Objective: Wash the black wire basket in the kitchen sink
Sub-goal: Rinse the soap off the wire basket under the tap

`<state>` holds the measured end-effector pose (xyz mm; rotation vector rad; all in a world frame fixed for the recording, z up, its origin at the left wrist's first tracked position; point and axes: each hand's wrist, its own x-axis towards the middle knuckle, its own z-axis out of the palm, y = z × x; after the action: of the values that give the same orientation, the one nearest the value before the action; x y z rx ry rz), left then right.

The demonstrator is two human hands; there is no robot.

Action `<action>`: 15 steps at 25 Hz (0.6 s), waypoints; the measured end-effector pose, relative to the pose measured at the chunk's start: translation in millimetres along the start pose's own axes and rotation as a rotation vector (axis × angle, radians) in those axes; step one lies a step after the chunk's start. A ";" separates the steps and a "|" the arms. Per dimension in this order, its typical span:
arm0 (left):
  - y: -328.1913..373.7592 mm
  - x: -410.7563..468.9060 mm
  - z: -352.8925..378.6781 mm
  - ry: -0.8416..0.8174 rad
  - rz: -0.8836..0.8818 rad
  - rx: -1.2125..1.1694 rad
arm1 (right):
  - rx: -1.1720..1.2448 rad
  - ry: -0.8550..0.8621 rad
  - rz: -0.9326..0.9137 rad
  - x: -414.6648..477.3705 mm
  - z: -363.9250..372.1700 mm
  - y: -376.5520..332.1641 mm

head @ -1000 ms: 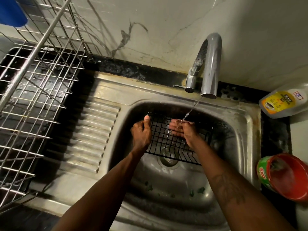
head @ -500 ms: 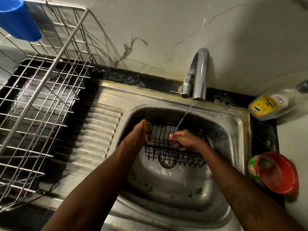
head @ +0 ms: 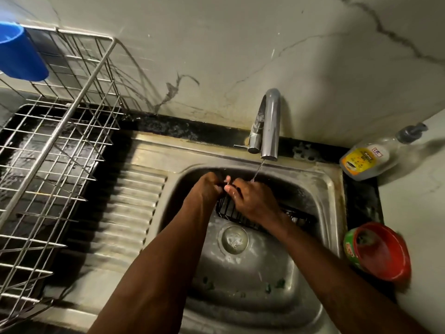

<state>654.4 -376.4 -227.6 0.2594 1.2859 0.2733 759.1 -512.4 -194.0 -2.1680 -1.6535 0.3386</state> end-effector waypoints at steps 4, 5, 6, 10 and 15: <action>-5.5 -3.2 -6.2 0.124 0.320 0.742 | -0.043 -0.034 -0.036 6.9 17.8 1.0; -6.2 -6.6 -9.6 0.250 0.507 0.969 | -0.016 -0.037 -0.012 13.4 16.0 4.1; -8.5 -11.2 -14.2 0.257 0.689 1.105 | 0.010 -0.042 0.025 20.3 11.7 6.4; -41.8 -13.2 -23.6 0.065 0.745 0.807 | -0.097 -0.138 0.118 37.8 1.8 -1.4; -51.5 1.9 -13.0 0.204 0.550 0.414 | -0.197 -0.125 -0.043 9.1 22.8 -22.8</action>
<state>645.2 -423.6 -250.2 0.9654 1.4495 0.5090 732.4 -494.9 -203.8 -2.2897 -1.8703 0.3161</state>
